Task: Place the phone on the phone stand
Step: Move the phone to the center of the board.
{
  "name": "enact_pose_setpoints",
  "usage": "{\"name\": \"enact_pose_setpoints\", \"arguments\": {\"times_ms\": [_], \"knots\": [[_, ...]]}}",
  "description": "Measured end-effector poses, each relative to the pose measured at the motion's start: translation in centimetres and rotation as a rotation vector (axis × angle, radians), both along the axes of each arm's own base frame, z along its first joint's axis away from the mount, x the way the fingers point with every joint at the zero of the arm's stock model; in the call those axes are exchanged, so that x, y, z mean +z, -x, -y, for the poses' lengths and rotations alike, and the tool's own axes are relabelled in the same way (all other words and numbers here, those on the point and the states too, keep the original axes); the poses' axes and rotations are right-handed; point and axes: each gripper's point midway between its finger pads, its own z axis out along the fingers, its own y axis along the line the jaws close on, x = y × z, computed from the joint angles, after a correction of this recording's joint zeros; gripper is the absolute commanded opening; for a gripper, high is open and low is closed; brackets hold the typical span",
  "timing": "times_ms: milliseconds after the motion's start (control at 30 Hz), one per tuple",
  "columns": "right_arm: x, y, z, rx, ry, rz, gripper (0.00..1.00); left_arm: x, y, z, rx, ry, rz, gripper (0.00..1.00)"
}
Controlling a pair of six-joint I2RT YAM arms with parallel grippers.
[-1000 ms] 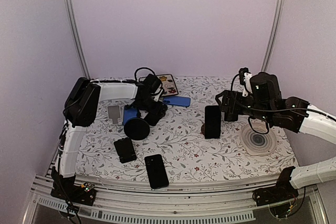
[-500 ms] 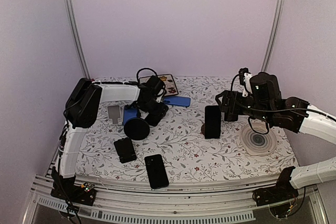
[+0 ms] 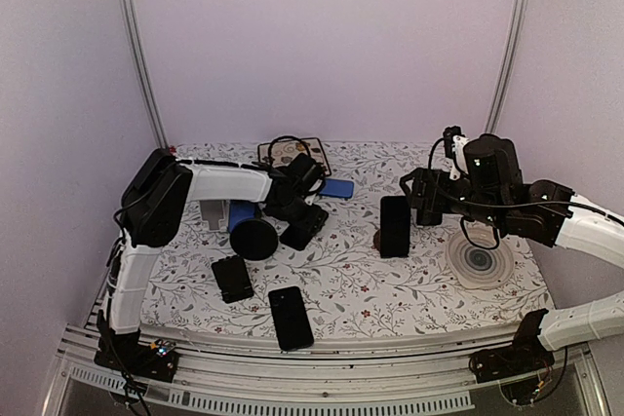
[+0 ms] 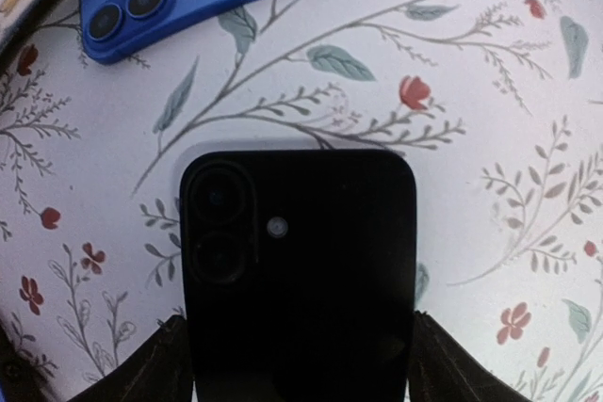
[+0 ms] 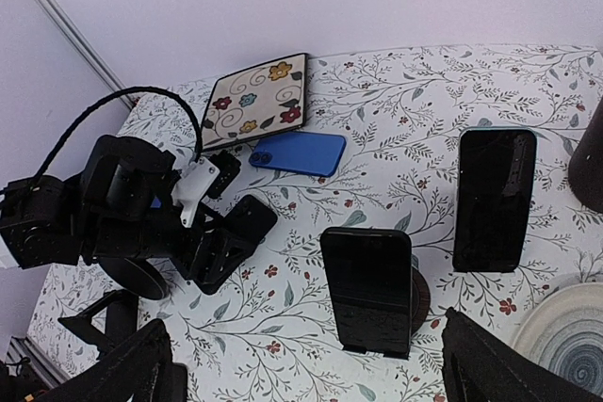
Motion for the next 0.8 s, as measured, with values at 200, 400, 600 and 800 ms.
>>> {"name": "enact_pose_setpoints", "arguments": {"times_ms": [200, 400, 600, 800], "knots": [[-0.3, -0.1, -0.2, 0.002, 0.007, -0.007, 0.99, 0.0, 2.1, 0.1, -0.008, 0.002, -0.014, 0.7], [-0.9, -0.2, -0.4, 0.004, 0.018, -0.019, 0.99, -0.1, 2.6, -0.1, -0.007, 0.006, -0.013, 0.82], [-1.0, -0.3, -0.5, 0.006, 0.017, -0.02, 0.99, -0.1, 2.5, -0.2, -0.005, 0.003, -0.01, 0.92], [-1.0, -0.3, -0.5, 0.006, 0.017, -0.019, 0.99, -0.1, 2.5, -0.2, -0.008, 0.003, -0.01, 0.85]]}}
